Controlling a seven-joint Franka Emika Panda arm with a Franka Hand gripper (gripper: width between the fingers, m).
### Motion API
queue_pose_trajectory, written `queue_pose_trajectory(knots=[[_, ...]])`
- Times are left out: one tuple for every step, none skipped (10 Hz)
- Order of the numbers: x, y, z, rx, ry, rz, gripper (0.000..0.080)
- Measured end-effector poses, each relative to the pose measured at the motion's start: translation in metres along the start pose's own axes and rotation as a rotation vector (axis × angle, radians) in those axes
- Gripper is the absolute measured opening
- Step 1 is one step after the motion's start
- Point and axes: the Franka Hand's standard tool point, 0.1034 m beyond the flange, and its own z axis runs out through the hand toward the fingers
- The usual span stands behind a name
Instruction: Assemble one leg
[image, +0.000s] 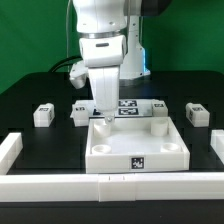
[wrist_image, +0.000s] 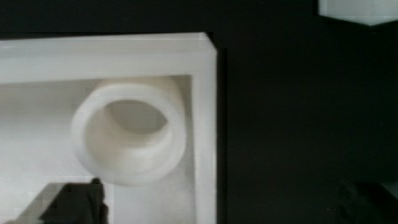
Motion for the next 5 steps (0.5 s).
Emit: queue_pose_trajectory(knots=[[0.002,0.002,0.004,-0.037,-0.002,-0.002,0.0649],[0.009,0.006,0.005,-0.043,0.000,0.031,0.0649],[0.018,0.013,0.003,-0.054,-0.003,0.052,0.0649],[0.022,0.018,0.000,-0.061,-0.006,0.064,0.0649],[0.021,0.017,0.001,-0.059,-0.006,0.067,0.0649]])
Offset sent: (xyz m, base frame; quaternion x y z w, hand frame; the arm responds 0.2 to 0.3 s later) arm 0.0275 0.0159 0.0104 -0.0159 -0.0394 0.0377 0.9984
